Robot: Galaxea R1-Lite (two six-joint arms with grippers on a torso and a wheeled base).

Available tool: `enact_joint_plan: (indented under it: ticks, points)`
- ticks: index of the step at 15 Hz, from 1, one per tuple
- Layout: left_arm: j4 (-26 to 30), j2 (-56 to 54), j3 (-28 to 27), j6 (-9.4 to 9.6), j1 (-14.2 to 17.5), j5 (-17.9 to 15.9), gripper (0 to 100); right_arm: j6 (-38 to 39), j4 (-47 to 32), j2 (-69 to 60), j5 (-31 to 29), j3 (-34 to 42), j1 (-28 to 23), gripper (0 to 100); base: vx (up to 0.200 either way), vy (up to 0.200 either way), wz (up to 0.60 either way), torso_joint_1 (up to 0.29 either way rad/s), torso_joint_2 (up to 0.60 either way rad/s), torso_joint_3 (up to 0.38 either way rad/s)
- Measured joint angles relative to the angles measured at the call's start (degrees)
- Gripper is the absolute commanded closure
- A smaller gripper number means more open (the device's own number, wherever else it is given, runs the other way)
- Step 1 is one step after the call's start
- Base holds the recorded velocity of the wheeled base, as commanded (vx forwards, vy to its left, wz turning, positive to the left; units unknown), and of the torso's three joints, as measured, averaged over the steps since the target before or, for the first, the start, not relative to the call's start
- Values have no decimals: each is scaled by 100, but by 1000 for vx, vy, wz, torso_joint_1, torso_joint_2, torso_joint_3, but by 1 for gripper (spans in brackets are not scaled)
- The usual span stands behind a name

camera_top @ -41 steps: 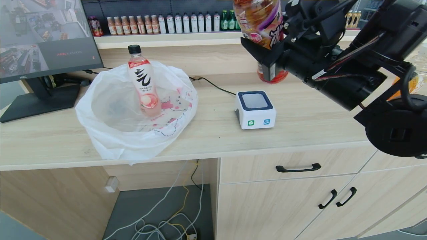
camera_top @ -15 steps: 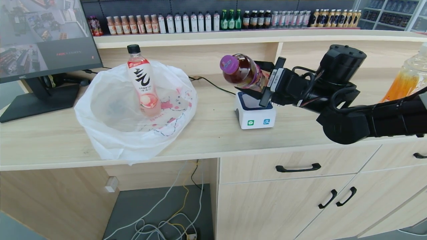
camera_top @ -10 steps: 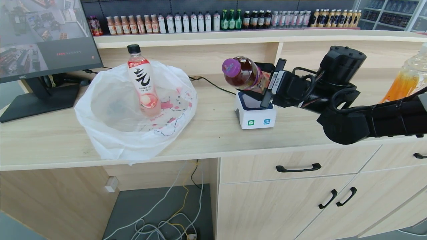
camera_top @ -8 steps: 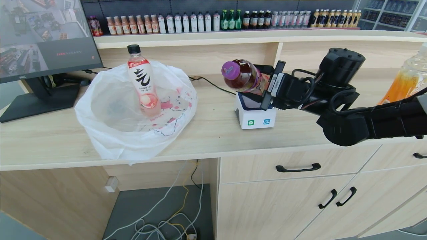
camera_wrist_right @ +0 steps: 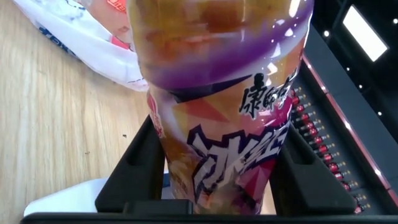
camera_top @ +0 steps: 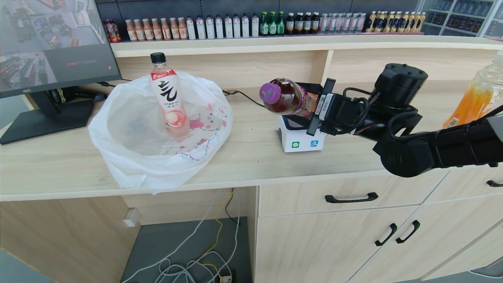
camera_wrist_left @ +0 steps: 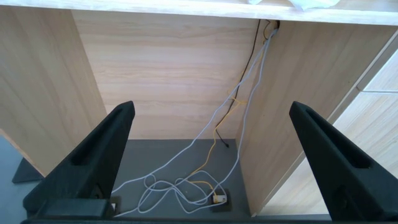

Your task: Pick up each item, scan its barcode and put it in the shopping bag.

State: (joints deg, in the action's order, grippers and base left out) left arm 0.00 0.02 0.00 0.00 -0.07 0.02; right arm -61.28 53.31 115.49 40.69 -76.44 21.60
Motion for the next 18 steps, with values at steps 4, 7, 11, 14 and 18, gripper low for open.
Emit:
enact_joint_plan:
  ticks: [4, 7, 11, 14, 18]
  points:
    - [0, 0, 0, 2, 0, -2, 0, 2, 17, 0, -16, 48, 2, 100, 0, 0, 0, 0, 0, 0]
    - [0, 0, 0, 0, 0, -2, 0, 22, 121, 2, -51, 133, 30, 100, 0, 0, 0, 0, 0, 0]
    - [0, 0, 0, 0, 0, -2, 0, 52, 118, 5, -57, 119, 44, 100, 0, 0, 0, 0, 0, 0]
    - [0, 0, 0, 0, 0, -2, 0, 79, 118, 2, -55, 116, 44, 100, 0, 0, 0, 0, 0, 0]
    - [0, 0, 0, 0, 0, -2, 0, 115, 118, 2, -55, 113, 44, 100, 0, 0, 0, 0, 0, 0]
